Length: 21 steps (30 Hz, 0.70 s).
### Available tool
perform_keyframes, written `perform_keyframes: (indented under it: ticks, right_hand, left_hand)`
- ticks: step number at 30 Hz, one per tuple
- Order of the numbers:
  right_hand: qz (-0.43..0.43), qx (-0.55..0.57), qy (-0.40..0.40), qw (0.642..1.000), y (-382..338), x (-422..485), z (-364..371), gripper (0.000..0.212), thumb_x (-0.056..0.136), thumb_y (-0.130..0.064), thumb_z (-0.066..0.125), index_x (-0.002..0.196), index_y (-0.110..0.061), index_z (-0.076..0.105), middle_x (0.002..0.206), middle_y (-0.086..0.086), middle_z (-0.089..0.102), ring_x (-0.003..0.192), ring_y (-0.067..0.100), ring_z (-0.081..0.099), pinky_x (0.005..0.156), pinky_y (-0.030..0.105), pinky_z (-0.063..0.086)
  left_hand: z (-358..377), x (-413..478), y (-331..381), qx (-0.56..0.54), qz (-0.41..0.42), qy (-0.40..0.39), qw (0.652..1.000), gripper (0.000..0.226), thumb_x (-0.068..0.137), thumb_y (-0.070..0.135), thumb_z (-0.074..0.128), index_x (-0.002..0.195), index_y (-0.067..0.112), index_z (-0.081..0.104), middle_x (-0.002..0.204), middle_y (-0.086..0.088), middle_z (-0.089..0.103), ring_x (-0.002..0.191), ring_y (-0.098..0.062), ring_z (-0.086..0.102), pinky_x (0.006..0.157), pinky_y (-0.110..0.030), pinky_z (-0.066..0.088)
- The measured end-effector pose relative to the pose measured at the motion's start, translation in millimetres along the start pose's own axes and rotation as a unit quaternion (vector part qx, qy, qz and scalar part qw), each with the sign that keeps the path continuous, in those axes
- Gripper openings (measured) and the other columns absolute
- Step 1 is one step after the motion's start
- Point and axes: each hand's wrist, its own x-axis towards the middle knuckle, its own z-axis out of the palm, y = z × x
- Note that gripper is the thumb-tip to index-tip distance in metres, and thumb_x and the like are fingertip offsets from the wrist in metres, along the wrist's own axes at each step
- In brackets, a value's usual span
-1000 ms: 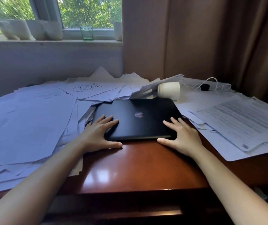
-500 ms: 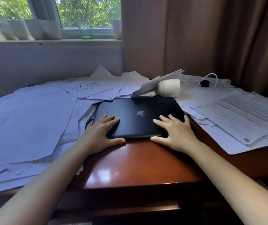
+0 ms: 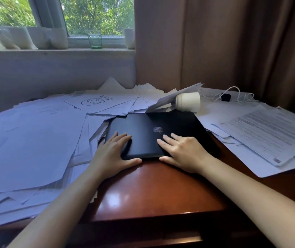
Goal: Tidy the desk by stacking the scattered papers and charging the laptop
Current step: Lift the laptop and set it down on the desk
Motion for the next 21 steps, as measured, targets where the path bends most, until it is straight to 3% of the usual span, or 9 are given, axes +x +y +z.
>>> perform_keyframes:
  ticks: [5,8,12,15,18,21]
  right_hand:
    - [-0.037,-0.047,0.065,0.996,0.9,-0.1,5.4,0.053,0.087,-0.046,0.037,0.103,-0.008,0.071,0.098,0.011,0.072,0.079,0.027,0.070,0.045,0.028,0.051]
    - [-0.043,-0.050,0.093,0.993,1.6,0.7,9.3,0.049,0.088,-0.042,0.039,0.102,-0.007,0.071,0.097,0.012,0.072,0.079,0.027,0.071,0.046,0.029,0.053]
    - [-0.055,-0.053,0.105,0.991,2.3,0.2,10.9,0.050,0.087,-0.043,0.038,0.101,-0.007,0.071,0.096,0.011,0.072,0.077,0.027,0.071,0.041,0.029,0.051]
    - [-0.063,-0.061,0.125,0.988,2.2,0.8,12.2,0.049,0.088,-0.042,0.039,0.100,-0.006,0.071,0.095,0.012,0.072,0.075,0.027,0.071,0.041,0.029,0.051]
    - [-0.062,-0.078,0.149,0.984,2.8,1.0,15.0,0.046,0.091,-0.039,0.040,0.100,-0.005,0.070,0.095,0.012,0.071,0.076,0.026,0.070,0.043,0.029,0.051]
    - [-0.063,-0.083,0.169,0.980,2.7,2.0,15.5,0.044,0.096,-0.035,0.038,0.098,-0.004,0.069,0.092,0.012,0.070,0.071,0.025,0.069,0.043,0.029,0.051]
  left_hand:
    - [-2.3,-1.8,-3.8,-0.176,-0.059,0.081,0.979,0.109,0.055,0.077,0.044,0.144,0.016,0.037,0.146,-0.003,0.043,0.135,-0.018,0.039,0.106,-0.025,0.028]
    - [-5.1,-0.9,-6.2,-0.237,-0.089,0.115,0.960,0.102,0.066,0.073,0.037,0.148,0.012,0.031,0.151,-0.006,0.037,0.140,-0.019,0.033,0.114,-0.031,0.024]
    - [-5.4,-4.4,-4.3,-0.198,-0.112,0.050,0.973,0.103,0.071,0.072,0.033,0.153,0.011,0.015,0.159,-0.004,0.020,0.146,-0.016,0.017,0.116,-0.027,0.011]
    - [-10.8,-5.1,-8.0,-0.168,-0.115,0.010,0.979,0.119,0.058,0.085,0.031,0.153,0.016,0.012,0.157,-0.001,0.024,0.143,-0.020,0.024,0.117,-0.035,0.019]
    - [-17.7,-15.7,-8.7,-0.152,-0.090,0.001,0.984,0.120,0.051,0.080,0.051,0.149,0.020,0.016,0.147,0.000,0.038,0.133,-0.022,0.039,0.105,-0.031,0.033]
    - [-15.5,-24.9,-6.4,-0.101,-0.097,0.040,0.989,0.123,0.059,0.065,0.071,0.152,0.015,0.008,0.145,-0.009,0.045,0.131,-0.029,0.044,0.107,-0.037,0.032]
